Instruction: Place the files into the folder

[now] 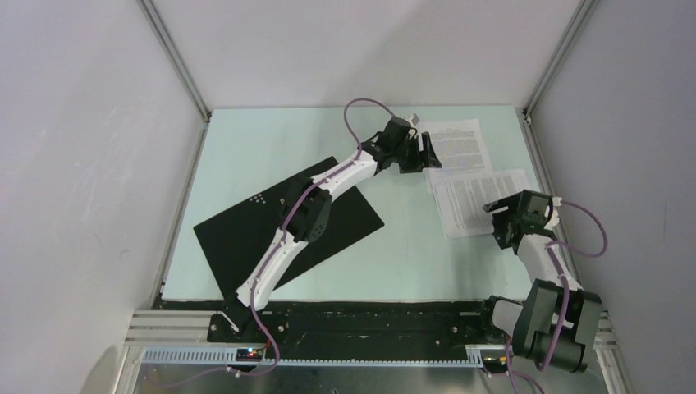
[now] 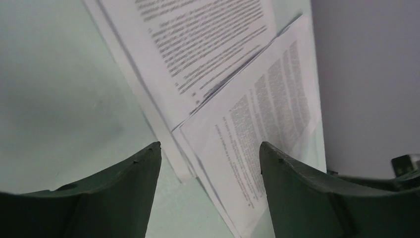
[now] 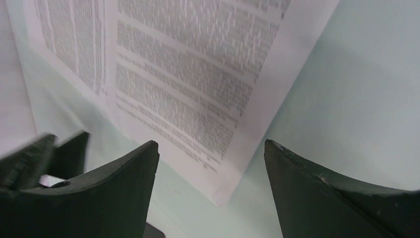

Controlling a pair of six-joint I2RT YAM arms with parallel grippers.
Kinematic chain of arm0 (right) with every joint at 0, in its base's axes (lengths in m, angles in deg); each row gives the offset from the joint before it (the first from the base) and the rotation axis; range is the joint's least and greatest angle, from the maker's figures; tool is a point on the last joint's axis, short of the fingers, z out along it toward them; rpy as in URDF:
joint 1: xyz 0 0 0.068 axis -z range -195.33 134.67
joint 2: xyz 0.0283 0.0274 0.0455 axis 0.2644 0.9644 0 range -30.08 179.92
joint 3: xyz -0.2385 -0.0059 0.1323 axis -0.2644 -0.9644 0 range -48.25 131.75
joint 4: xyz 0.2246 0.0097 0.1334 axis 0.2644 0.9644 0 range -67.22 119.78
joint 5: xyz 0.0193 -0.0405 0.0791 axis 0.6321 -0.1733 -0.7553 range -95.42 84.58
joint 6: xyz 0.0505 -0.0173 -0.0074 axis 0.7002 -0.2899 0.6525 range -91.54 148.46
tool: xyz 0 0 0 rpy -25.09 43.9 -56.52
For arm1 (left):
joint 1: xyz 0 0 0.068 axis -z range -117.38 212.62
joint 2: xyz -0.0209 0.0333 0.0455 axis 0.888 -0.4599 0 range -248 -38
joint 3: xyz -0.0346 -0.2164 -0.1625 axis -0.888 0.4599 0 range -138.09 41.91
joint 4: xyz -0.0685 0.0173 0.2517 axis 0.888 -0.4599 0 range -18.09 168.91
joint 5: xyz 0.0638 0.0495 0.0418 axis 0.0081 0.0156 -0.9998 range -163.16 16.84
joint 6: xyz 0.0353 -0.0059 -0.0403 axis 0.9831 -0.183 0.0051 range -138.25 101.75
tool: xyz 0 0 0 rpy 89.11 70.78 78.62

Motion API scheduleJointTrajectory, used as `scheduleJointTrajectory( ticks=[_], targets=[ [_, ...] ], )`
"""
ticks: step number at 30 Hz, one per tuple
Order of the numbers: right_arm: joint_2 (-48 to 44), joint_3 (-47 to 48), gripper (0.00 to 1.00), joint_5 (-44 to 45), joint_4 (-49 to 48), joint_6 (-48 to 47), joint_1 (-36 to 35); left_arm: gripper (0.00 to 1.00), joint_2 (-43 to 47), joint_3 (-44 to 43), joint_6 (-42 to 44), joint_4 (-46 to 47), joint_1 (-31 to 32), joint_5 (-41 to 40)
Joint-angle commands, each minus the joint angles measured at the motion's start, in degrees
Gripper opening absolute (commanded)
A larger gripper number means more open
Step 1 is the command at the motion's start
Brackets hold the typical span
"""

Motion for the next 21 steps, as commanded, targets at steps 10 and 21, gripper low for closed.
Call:
scheduleJointTrajectory(
  ticks=[10, 21],
  targets=[
    [8.2, 10.2, 0.85, 10.7, 4.3, -2.1, 10.6, 0.78, 11.9, 14.7, -0.5, 2.3, 0.6, 1.2],
    [13.2, 9.0, 0.9, 5.5, 0.4, -6.0, 20.2, 0.78, 17.3, 21.8, 0.6, 2.2, -0.2, 3.9]
  ],
)
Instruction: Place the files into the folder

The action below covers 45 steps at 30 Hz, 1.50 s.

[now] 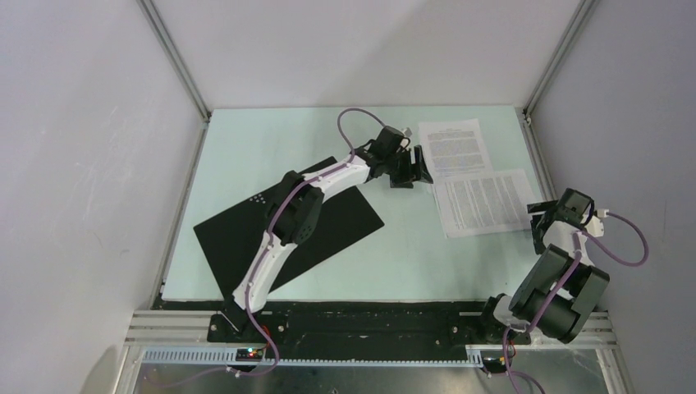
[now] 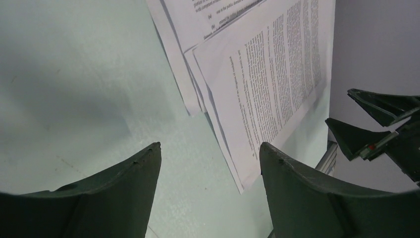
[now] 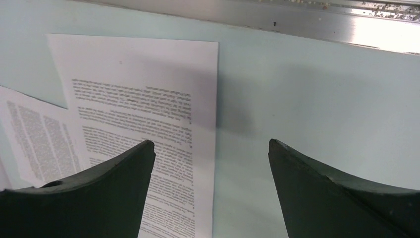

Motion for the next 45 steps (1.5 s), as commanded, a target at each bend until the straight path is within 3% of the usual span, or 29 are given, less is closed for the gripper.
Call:
scheduleJointTrajectory(
  ticks=[1, 6, 16, 31, 42, 45],
  targets=[
    [2.8, -1.1, 0.9, -2.4, -3.0, -1.7, 2.0, 0.78, 6.3, 1.7, 1.7, 0.5, -0.7, 1.8],
    [6.6, -1.6, 0.92, -8.7, -10.0, -2.8, 4.6, 0.78, 9.0, 3.2, 1.8, 0.6, -1.3, 2.7],
    [14.5, -0.1, 0.93, -11.2, -17.1, -2.8, 3.4, 0.78, 11.4, 4.0, 0.7, 0.6, -3.4, 6.4],
    [28.3, 22.2, 0.99, -5.8, -1.8, -14.2, -9.9, 0.77, 10.7, 6.4, -3.0, 0.5, -7.8, 4.3],
    [34.8, 32.0, 0.99, -14.0, 2.5, -17.6, -15.3, 0.77, 7.8, 6.6, -4.2, -2.5, -8.1, 1.9],
    [34.7, 32.7, 0.99, -11.3, 5.1, -16.2, -15.9, 0.77, 7.4, 6.4, -4.2, -3.1, -8.0, 1.1]
  ],
)
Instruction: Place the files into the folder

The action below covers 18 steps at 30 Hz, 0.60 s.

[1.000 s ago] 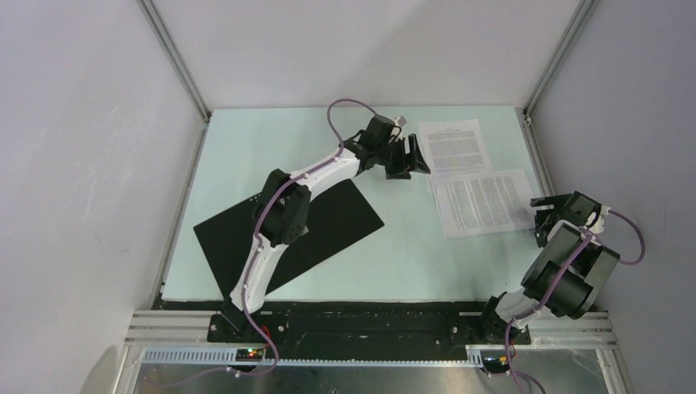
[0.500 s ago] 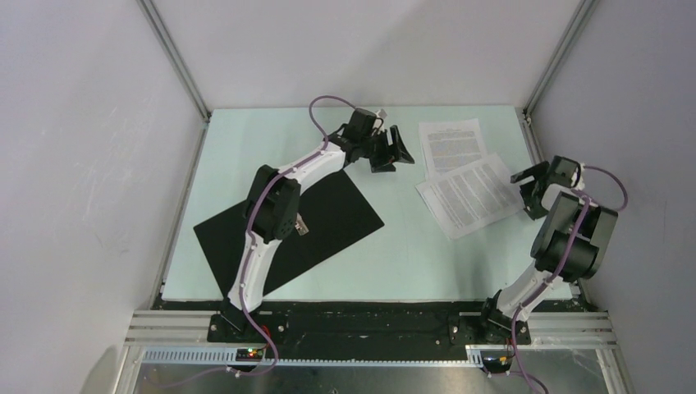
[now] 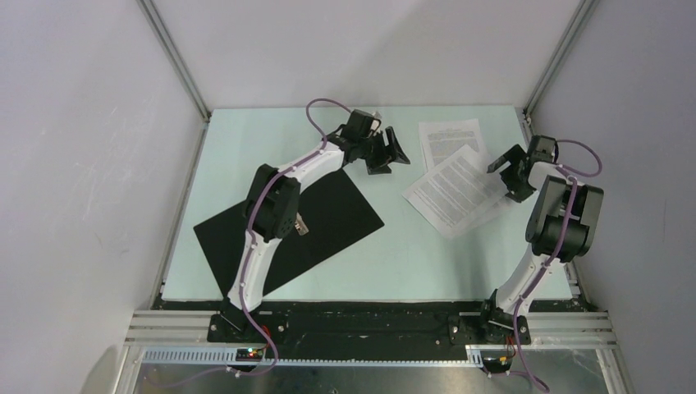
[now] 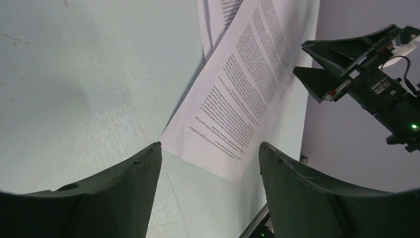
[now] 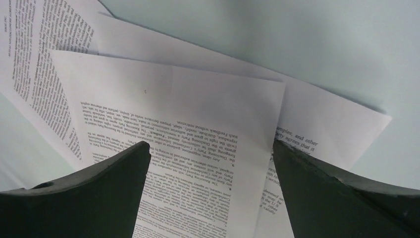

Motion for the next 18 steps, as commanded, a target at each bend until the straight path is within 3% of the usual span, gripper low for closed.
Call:
scheduleJointTrajectory(
  ticks=[1, 8, 12, 18],
  targets=[
    [0.2, 1.2, 0.99, 0.8, 5.9, 0.8, -0.9, 0.77, -1.0, -0.2, -0.2, -1.7, 0.2, -1.9],
    [-10.9, -5.7, 0.99, 4.6, 5.7, 3.9, 4.8, 0.77, -2.7, -1.6, 0.2, -2.4, 0.8, -1.8],
    [-14.2, -11.9, 0.99, 0.5, 1.3, 5.2, 8.6, 0.77, -3.6, -2.4, -0.4, -2.4, 1.6, -1.7],
    [-14.2, -17.0, 0.96, -3.8, -5.9, 6.8, 8.5, 0.77, -3.9, -3.4, -0.6, -2.4, 2.1, -0.8]
  ],
)
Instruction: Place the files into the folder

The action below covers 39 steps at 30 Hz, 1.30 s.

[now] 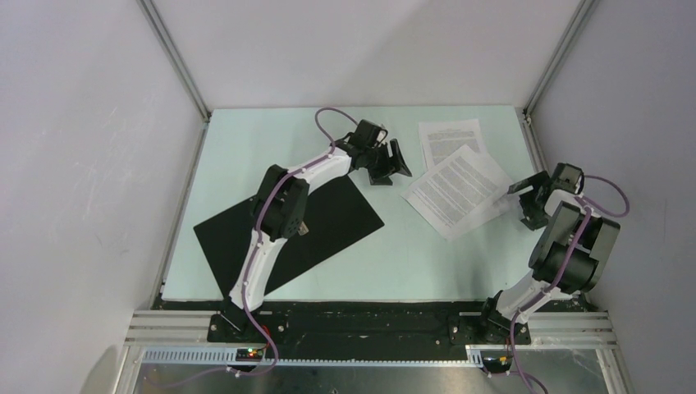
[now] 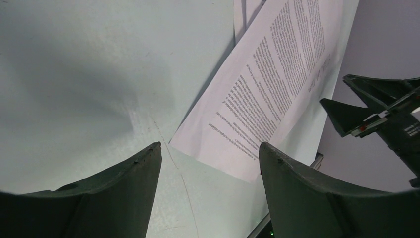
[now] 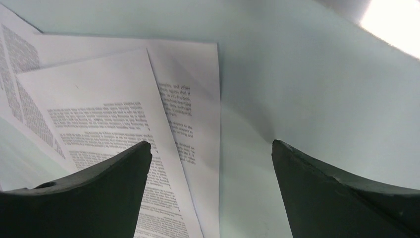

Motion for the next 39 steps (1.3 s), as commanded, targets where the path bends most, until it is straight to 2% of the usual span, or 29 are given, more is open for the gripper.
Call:
scheduleJointTrajectory(
  ticks=[1, 15, 25, 31, 35, 39],
  targets=[
    [0.4, -2.0, 0.96, -4.3, -6.4, 2.0, -1.4, 0.77, -0.3, -3.0, -0.5, 0.6, 0.4, 0.8],
    [7.1, -1.5, 0.98, -8.0, -12.6, 5.4, -8.6, 0.77, -0.2, -3.0, -0.4, 0.5, -0.2, 1.5],
    [14.4, 7.7, 0.98, -10.2, -7.2, 3.7, -16.4, 0.77, -0.8, -2.9, -1.3, 0.5, -1.6, -0.9],
    [11.3, 7.5, 0.98, -5.6, -0.9, 2.3, -16.2, 0.75, -2.7, -2.7, -1.7, -0.4, -1.9, -4.2],
    [8.1, 4.1, 0.99, -7.7, -0.9, 2.6, -14.9, 0.75, -3.1, -2.1, -3.3, -0.5, -1.7, -6.8],
    [7.5, 2.4, 0.99, -9.4, -0.7, 2.8, -18.3, 0.75, -4.2, -2.9, -5.0, -0.8, -1.2, -7.5]
  ],
)
